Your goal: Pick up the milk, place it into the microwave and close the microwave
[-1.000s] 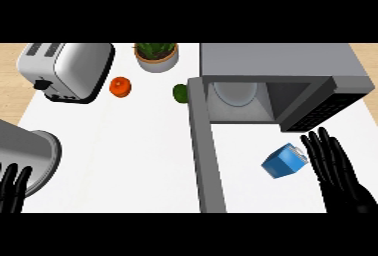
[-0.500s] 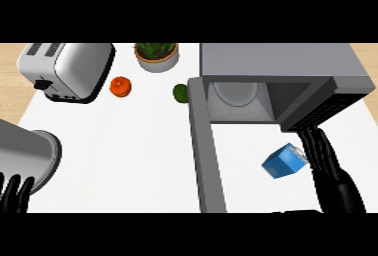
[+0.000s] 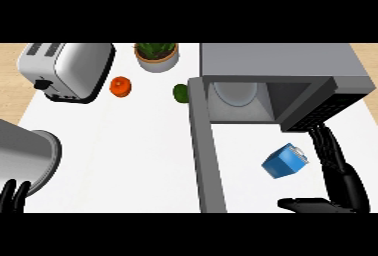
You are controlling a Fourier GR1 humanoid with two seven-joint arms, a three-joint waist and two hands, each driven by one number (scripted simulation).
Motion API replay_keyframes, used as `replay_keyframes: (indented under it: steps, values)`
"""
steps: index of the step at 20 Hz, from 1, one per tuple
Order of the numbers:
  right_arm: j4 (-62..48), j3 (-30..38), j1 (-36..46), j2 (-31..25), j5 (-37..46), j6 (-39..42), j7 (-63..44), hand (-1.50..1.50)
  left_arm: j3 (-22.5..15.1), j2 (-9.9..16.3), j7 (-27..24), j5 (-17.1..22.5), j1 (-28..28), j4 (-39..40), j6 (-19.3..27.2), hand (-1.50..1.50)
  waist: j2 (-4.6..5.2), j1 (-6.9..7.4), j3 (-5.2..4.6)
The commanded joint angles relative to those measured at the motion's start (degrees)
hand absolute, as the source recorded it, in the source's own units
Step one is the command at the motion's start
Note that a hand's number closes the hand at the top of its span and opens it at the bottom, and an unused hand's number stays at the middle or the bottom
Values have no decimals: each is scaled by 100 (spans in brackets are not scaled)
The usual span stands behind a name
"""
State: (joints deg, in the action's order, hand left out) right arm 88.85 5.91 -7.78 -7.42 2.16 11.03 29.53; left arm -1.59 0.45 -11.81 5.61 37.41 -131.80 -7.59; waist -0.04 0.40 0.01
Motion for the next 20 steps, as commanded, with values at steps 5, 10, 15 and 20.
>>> replay_keyframes:
  steps: [5,10,15,20]
  values:
    - [-1239,148,380,-283,181,314,632,-150,-85,-2,160,12,358,-545,-30,-150,-1,13,2]
    - [-1647,269,493,-488,276,401,746,-150,228,60,-209,160,-94,330,-110,-150,1,-18,-1]
    - [-3203,464,1415,-595,505,198,1403,-150,92,-34,36,-18,-159,209,47,-150,5,4,1]
    - [-4506,519,1981,-600,740,-16,1978,-150,330,48,-266,305,177,102,-223,-150,8,40,3]
